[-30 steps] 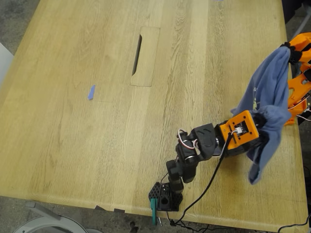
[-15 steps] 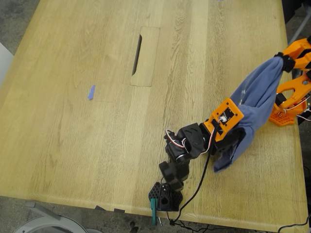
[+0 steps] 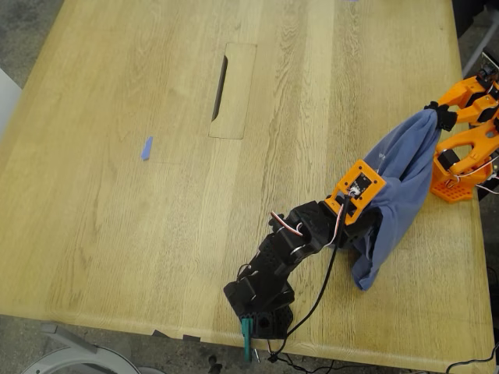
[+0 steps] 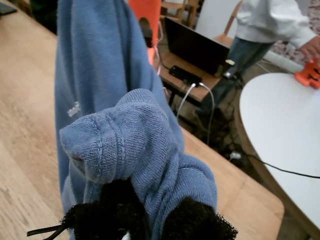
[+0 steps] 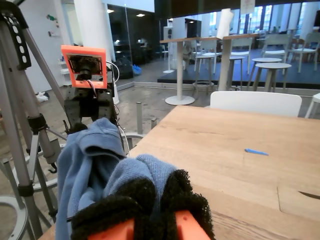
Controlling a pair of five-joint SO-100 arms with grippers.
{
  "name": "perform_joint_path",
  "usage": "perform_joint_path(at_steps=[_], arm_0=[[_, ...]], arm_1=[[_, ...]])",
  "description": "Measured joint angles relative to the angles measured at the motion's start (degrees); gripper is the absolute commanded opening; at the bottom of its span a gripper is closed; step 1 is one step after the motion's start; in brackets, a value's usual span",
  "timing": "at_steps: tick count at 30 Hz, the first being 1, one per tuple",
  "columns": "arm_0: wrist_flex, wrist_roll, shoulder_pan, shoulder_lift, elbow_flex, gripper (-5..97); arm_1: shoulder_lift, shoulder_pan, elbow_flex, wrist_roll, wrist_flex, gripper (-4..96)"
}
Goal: Fold a T-shirt
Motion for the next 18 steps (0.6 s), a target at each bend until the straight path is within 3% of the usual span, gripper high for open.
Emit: perform_joint_path(at_steps=[9,18], arm_0=[[-12.13,0.0,-8.96,12.83,24.61,0],[-24.96,-0.09,-23.2,21.97,44.65,0]], arm_1=[[1.58,3.87,15.03,0.97,-5.71,0.2],[2.55,15.73,31.99,0.97,-17.4,0.2]])
